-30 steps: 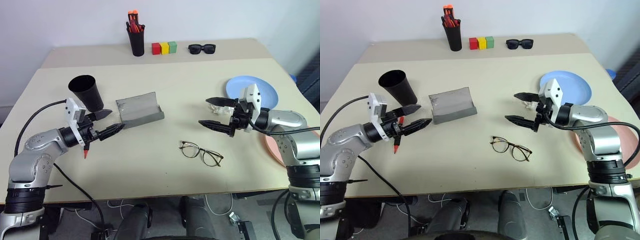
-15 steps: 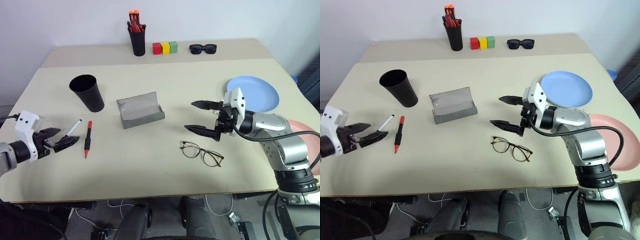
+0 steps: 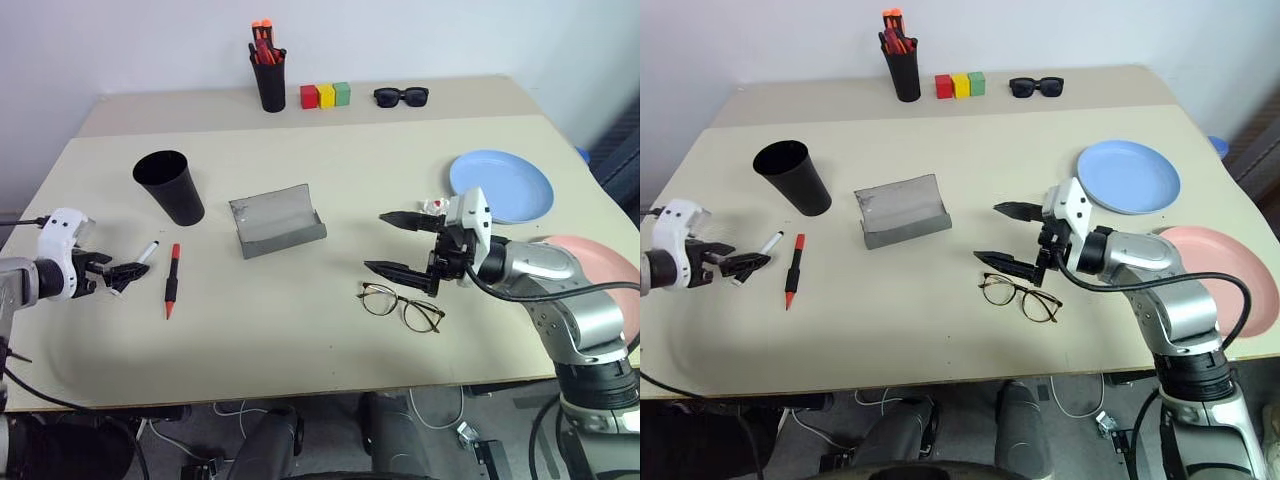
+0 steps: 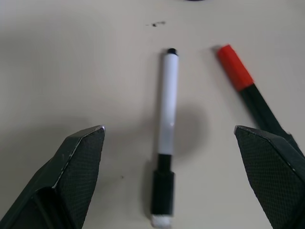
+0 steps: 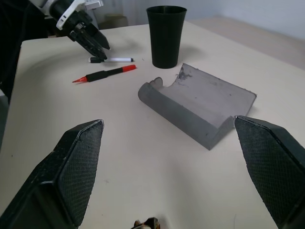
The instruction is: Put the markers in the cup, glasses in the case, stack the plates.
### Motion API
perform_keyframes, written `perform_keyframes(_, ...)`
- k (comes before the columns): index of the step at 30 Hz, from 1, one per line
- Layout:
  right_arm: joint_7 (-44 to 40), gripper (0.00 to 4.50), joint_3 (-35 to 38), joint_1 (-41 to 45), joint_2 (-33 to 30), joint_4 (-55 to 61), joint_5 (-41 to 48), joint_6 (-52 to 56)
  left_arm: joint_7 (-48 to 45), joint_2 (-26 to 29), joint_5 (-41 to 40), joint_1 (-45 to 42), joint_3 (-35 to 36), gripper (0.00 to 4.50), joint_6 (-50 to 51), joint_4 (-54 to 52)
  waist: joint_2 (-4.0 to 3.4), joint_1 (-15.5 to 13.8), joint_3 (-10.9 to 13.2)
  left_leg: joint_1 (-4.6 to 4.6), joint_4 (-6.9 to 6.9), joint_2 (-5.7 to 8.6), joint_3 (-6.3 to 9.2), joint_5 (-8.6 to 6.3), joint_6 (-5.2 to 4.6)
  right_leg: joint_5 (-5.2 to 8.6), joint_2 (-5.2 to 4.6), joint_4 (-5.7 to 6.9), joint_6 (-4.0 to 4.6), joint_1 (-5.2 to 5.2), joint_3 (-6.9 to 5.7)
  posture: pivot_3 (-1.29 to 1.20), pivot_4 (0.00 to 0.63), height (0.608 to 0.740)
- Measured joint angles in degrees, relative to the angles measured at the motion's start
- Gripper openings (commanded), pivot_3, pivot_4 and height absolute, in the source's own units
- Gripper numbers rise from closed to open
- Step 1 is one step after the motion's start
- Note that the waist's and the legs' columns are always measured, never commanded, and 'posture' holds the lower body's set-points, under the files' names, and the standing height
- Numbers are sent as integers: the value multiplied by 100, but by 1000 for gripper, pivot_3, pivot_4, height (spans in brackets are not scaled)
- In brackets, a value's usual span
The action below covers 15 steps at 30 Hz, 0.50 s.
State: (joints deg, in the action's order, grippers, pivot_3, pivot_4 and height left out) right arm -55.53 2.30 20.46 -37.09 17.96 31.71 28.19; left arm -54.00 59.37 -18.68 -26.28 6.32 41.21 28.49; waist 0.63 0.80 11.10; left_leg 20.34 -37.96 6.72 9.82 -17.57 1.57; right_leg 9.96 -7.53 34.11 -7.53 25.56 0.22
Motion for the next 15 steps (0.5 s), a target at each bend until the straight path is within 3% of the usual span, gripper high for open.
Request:
perform_keyframes(3, 45, 4458, 36, -26, -6, 44, 15, 18, -225, -147, 239, -383, -318, 4500, -193, 485, 1, -16, 0, 2, -2, 1, -1, 0, 0, 0, 0, -1, 0, -2, 0, 0, 150, 740)
perform_keyframes(4, 61, 4492, 44, -37, -9, 49, 19, 20, -301, -206, 307, -459, -369, 4236, -240, 615, 2, -16, -1, 1, -2, 1, -1, 0, 0, 0, 0, 0, -1, -2, 0, 0, 150, 740)
perform_keyframes(7, 90, 4500, 56, -77, -17, 52, 18, 21, -539, -205, 480, -718, -540, 3141, -316, 918, 2, -19, -2, 0, -2, 1, 0, 0, 0, 0, 0, 1, -1, -2, 0, 0, 150, 740)
perform_keyframes(13, 129, 4500, 60, -143, -32, 52, 9, 18, -1006, -202, 747, -883, -788, 66, -277, 1033, 0, -15, -3, -3, -3, 2, -2, 0, -1, 0, -1, 1, -1, -5, 0, 0, 150, 740)
perform_keyframes(15, 136, 4500, 60, -143, -32, 52, 6, 17, -1091, -207, 803, -917, -792, 66, -286, 1062, 0, -14, -3, -4, -3, 2, -2, 0, -1, 0, -1, 2, -1, -6, 1, 0, 150, 740)
